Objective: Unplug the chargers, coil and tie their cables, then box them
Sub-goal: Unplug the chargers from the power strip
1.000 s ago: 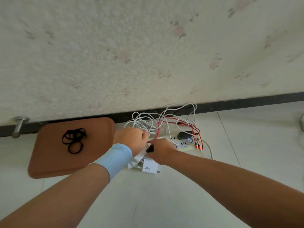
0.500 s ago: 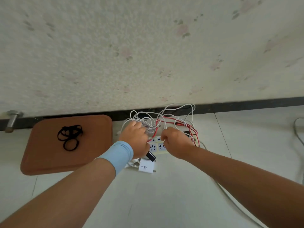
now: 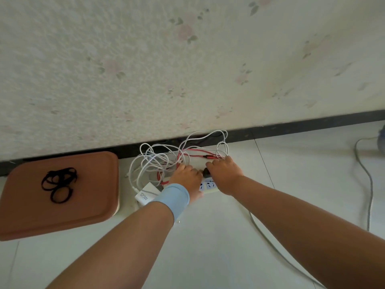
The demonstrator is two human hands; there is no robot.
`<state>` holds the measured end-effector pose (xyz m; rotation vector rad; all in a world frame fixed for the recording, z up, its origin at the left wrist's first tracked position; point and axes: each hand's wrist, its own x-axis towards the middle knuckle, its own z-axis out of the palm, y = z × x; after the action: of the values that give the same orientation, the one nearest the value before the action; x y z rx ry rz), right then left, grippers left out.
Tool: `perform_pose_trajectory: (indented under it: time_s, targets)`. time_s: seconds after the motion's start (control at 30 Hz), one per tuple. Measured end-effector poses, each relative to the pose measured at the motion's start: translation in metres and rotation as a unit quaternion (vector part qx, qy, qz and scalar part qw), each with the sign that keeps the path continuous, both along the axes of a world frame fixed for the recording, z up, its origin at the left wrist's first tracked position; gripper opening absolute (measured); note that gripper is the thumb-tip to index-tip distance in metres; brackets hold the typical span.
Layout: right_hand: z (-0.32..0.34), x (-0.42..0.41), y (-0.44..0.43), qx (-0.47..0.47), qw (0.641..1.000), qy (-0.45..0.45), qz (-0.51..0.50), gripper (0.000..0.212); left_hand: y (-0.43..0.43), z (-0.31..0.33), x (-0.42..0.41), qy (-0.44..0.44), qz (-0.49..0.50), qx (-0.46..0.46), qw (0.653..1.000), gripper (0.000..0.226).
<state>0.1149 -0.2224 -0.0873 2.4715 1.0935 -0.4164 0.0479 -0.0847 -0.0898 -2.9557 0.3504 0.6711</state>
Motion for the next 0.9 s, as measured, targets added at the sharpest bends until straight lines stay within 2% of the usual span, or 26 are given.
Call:
perform_pose_trajectory:
  time_s: [0.13, 0.23, 0.43, 0.53, 0.7, 0.83, 0.9]
  targets:
    - [0.000, 0.004, 0.007, 0.001, 1.000, -0.005, 0.024, 0.039, -0.002, -0.013, 0.005, -0.022, 0.012, 0.008, 1.000, 0.051]
    - [-0.003, 0.003, 0.011, 0.011, 0.999, -0.008, 0.032, 0.029, 0.000, -0.019, 0.007, -0.019, 0.028, -0.016, 0.999, 0.057]
    - [0.001, 0.007, 0.012, -0.002, 0.998, -0.007, 0.063, 0.033, 0.005, -0.019, 0.007, -0.021, 0.069, -0.064, 0.995, 0.065]
    - [0.001, 0.010, 0.013, -0.002, 0.998, 0.015, 0.055, 0.027, 0.007, -0.019, 0.007, -0.012, 0.070, -0.068, 0.995, 0.065]
    - [0.019, 0.020, 0.007, 0.097, 0.989, 0.092, -0.059, 0.019, 0.008, -0.020, 0.008, 0.001, 0.063, -0.064, 0.996, 0.066]
    - [0.029, 0.019, 0.006, 0.125, 0.987, 0.105, -0.007, 0.019, 0.018, -0.015, -0.002, 0.005, 0.078, -0.131, 0.988, 0.065]
    - [0.025, 0.009, 0.010, 0.141, 0.984, 0.106, -0.004, 0.026, 0.030, -0.009, -0.014, -0.031, 0.097, -0.183, 0.978, 0.061]
